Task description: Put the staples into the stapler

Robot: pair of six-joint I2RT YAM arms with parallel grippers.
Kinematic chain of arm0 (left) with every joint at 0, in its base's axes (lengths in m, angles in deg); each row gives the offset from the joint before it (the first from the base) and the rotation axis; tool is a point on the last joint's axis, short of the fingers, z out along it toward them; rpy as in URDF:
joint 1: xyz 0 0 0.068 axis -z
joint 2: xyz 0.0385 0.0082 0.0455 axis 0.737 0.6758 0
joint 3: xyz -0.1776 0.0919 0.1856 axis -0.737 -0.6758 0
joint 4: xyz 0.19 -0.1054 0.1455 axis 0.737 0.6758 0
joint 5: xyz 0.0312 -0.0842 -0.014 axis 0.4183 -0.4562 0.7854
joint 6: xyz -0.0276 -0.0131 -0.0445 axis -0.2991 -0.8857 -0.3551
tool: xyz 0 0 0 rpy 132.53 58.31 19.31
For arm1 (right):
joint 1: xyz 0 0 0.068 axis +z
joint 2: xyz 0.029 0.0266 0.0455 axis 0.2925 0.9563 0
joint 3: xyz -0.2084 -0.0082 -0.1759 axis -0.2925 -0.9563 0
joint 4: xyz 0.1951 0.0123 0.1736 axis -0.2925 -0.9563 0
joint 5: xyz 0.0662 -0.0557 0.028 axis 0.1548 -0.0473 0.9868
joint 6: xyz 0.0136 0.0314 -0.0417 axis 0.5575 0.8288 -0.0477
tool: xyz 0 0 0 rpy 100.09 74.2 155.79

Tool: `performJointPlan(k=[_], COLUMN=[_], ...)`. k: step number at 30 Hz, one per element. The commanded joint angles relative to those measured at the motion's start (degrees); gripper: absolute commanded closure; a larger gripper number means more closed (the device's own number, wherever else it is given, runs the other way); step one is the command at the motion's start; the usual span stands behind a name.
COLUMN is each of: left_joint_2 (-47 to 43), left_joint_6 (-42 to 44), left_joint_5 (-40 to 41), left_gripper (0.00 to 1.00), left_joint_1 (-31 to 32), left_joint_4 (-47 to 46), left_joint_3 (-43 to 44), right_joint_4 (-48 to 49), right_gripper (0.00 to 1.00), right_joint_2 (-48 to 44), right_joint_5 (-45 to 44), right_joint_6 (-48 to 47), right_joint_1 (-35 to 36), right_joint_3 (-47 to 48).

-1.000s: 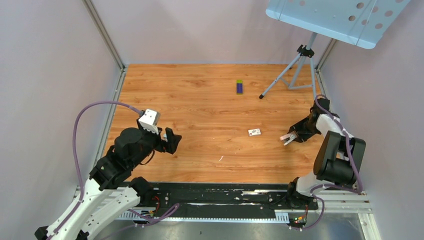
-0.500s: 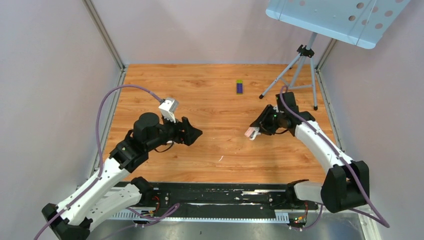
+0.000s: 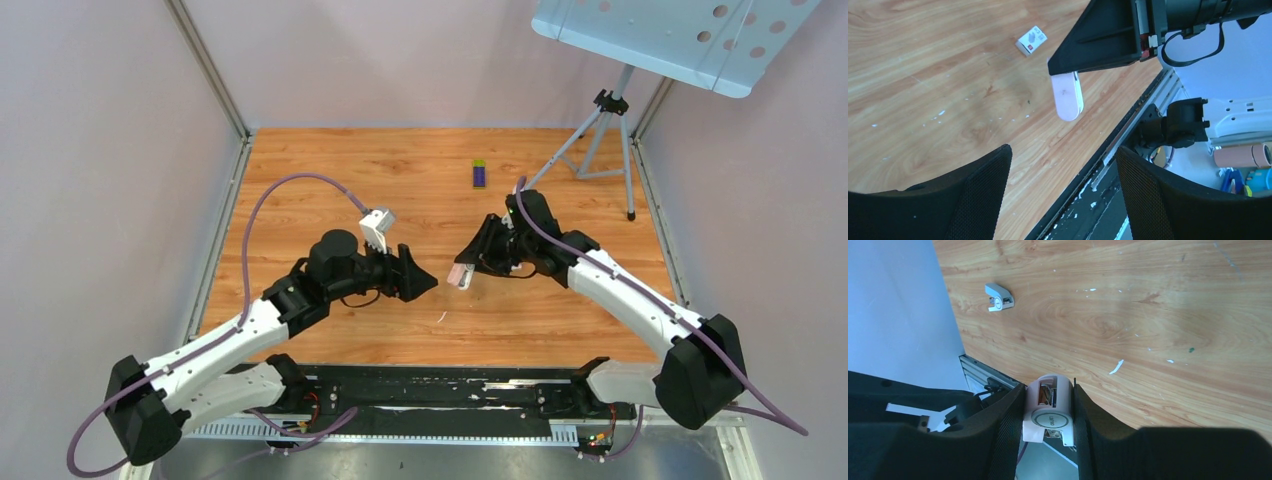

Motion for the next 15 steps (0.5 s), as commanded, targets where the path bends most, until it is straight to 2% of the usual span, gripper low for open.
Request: performJointPlan(k=[1,7,15], left_joint_2=[4.2,9.8,11.1], left_joint_6=[-0.2,0.2,-0.5], left_joint_5=[1.2,1.9,2.2], left_gripper=[0.22,0.29,0.38], left_joint_1=[3.0,6.0,6.1], left_joint_4=[-4.0,-7.6,-11.7], left_joint_3=[1.4,2.1,1.5], right_joint_4=[3.6,5.0,6.3], right_gripper=[0.70,0.70,0.70], right_joint_2=[0.1,0.2,0.0], right_joint_5=[0.4,0.5,1.0], right_joint_6=[2.9,2.8,2.2], right_joint_1=[2.6,5.0,6.4], right_joint_3=[1.2,1.5,0.7])
